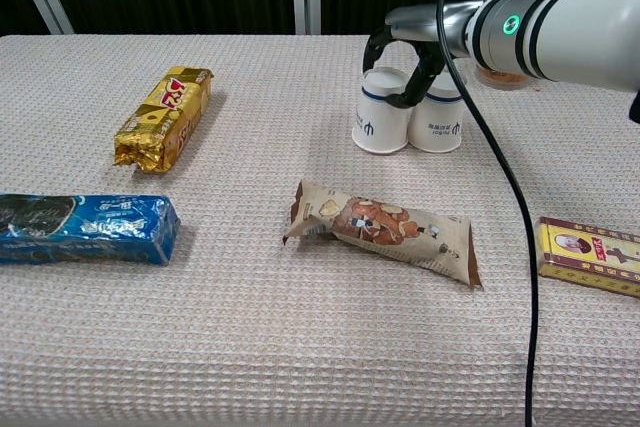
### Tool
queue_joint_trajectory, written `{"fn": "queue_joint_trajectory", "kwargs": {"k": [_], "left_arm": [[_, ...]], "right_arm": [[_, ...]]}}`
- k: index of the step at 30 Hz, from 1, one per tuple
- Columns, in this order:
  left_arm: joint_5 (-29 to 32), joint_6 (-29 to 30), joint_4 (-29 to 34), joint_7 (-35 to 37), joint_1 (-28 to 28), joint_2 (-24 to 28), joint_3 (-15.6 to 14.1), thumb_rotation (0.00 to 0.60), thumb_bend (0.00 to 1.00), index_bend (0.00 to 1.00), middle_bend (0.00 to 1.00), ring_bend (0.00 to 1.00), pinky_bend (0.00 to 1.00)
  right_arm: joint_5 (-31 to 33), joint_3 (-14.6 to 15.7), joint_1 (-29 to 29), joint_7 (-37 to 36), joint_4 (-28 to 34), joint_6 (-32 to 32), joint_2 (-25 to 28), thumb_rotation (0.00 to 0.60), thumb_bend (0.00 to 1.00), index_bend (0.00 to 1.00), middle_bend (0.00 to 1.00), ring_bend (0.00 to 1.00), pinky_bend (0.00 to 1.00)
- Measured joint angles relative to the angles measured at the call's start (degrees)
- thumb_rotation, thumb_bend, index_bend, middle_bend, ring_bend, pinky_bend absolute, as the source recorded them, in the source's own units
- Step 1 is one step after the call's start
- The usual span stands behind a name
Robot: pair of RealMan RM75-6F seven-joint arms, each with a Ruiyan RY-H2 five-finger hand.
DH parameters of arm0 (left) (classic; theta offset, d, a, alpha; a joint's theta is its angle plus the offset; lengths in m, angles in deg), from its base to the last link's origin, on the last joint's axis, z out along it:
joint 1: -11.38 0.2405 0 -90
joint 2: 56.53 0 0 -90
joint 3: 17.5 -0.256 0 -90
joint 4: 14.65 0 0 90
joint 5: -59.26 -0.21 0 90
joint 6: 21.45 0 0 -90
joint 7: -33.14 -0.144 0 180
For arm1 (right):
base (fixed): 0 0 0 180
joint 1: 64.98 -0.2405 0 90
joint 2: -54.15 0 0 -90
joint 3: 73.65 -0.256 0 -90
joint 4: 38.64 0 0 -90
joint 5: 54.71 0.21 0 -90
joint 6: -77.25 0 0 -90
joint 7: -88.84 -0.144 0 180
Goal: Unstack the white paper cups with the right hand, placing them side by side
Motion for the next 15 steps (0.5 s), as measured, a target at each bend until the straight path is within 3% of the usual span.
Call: {"fn": "queue_joint_trajectory", "kwargs": {"k": [5,9,15], "left_arm": [[-0.10,0.25,0.05,-0.10,0.16,0.03,-0.07,0.600,0.13,0.19,0.10,0.08,0.12],[-0.34,0.46,0.16,-0.18,0.17,0.27,-0.06,0.600,0.13,0.19,0.10,0.08,0.12],[-0.61,0.87,0.20,-0.25,0.21,1.15,-0.01,0.600,0.13,0.19,0.10,0.08,0.12]], "right_arm": [[-0.13,0.32,0.12,0.44,0.49,0.28,0.25,0.600,0.35,0.02,0.12,0.00,0.01],[-1.08,0.41,0.78,0.32,2.55,1.39,1.71,0.600,0.35,0.00,0.10,0.00,0.01],[-6.87,0.98,5.23,-2.33,11.00,6.77,8.43,0.600,0.35,0.00,0.09,0.00,0.00]]}}
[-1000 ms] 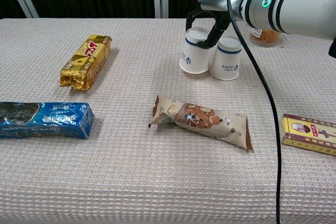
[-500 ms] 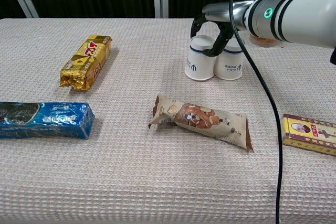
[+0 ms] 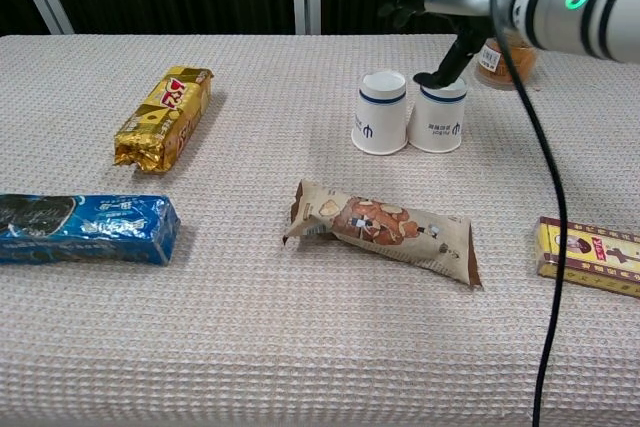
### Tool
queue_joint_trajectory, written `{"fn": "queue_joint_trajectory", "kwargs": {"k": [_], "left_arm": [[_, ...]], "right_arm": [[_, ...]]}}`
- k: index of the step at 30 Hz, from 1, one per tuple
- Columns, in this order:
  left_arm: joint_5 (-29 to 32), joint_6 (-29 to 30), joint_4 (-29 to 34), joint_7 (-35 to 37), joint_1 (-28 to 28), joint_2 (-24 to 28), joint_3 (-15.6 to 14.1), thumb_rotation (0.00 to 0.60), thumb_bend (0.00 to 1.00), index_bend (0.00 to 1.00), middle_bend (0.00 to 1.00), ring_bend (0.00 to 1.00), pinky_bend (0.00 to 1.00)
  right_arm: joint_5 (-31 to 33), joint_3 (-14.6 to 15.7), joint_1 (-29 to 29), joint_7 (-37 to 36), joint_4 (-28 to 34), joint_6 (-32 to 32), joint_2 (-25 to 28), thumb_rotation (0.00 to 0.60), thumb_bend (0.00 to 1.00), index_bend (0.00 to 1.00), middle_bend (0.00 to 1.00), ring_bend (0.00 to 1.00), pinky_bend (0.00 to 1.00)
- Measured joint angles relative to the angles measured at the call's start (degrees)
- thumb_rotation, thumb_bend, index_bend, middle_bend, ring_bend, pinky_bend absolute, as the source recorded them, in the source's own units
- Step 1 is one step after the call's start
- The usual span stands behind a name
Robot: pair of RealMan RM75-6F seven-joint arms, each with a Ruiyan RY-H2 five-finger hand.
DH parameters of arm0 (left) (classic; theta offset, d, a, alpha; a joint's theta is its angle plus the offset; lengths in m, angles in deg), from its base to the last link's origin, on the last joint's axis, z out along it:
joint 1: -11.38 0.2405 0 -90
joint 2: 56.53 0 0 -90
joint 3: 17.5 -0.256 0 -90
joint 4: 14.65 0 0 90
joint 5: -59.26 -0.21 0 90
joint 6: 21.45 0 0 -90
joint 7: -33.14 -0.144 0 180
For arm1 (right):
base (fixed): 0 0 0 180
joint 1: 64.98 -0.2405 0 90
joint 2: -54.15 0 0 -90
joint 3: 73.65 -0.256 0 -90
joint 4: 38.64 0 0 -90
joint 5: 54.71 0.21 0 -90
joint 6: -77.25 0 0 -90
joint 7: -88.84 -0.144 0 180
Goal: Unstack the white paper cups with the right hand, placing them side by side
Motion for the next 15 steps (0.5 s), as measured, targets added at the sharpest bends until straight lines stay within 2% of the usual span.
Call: {"fn": "queue_joint_trajectory", "kwargs": {"k": [3,8,13,15], "left_arm": [[-0.12,0.48,0.23,-0.22,0.10,0.63,0.07,0.600,0.13,0.19,0.10,0.08,0.12],[-0.08,1.83,1.48,-1.30,0.40,1.96,0.68,0.600,0.13,0.19,0.10,0.09,0.12],[-0.21,3.29,4.02,-3.37,0.87,3.39,1.13,0.600,0.13,0.19,0.10,0.09,0.12],[-0.55,3.48,5.10,-4.44,0.99,3.77,1.02,0.600,0.13,0.19,0.10,0.08,0.12]], "right_arm": [[-6.12,1.29,4.76,-3.02,4.92,4.56,4.92,0.600,0.35,0.00,0.07,0.00,0.00],[-20.41,6.52,16.12,-8.55,9.96,16.03,11.99,0.600,0.35,0.00,0.03,0.00,0.00],[-34.51,13.34,30.48,-18.56,9.31,29.07,15.89,0.600,0.36,0.00,0.00,0.00,0.00],[-37.60,15.14,34.81,-23.05,7.21,33.11,16.29,0.600,0.36,0.00,0.00,0.00,0.00]]}}
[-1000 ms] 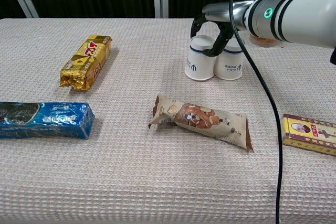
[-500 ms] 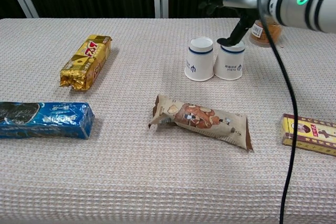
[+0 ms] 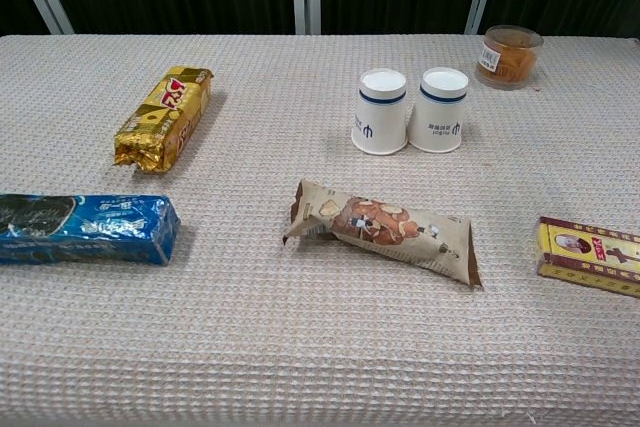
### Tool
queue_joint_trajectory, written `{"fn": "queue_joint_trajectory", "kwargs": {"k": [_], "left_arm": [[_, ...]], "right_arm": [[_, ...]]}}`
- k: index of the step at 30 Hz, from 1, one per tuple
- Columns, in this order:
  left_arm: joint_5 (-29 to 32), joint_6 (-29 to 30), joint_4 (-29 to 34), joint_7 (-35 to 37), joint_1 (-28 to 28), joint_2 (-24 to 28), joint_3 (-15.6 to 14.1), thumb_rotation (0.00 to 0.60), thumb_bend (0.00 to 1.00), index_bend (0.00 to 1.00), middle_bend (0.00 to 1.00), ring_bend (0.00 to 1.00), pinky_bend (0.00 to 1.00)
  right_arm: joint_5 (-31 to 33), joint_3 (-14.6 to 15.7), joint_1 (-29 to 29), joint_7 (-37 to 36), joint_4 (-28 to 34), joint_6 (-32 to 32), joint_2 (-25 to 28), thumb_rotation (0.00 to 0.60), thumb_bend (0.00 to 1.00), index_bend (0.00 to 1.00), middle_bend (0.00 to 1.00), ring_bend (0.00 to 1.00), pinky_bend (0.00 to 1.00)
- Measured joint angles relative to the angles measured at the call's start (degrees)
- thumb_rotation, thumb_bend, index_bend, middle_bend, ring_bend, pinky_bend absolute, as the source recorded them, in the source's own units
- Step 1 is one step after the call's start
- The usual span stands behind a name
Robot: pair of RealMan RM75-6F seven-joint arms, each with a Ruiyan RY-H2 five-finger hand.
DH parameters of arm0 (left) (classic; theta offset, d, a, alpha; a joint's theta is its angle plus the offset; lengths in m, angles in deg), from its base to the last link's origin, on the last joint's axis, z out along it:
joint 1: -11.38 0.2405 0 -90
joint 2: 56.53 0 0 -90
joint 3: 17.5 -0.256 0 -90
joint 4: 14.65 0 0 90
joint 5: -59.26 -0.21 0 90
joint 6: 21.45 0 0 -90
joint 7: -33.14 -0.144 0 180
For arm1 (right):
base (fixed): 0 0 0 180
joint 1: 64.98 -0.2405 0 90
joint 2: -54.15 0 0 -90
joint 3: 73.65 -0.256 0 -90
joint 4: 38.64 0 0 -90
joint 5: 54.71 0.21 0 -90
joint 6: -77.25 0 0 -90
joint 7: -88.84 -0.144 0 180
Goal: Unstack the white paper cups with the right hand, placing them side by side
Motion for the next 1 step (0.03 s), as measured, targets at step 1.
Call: {"fn": "queue_joint_trajectory", "kwargs": {"k": [1], "left_arm": [[-0.20,0.04,0.73,-0.79,0.07,0.21,-0.12,0.600,0.13,0.19,0.10,0.08,0.12]], "right_arm": [[-1.66,0.92,2.26,-2.89,-1.99,2.05,-0.01,0.600,0.36,0.00,0.00,0.00,0.00]]}}
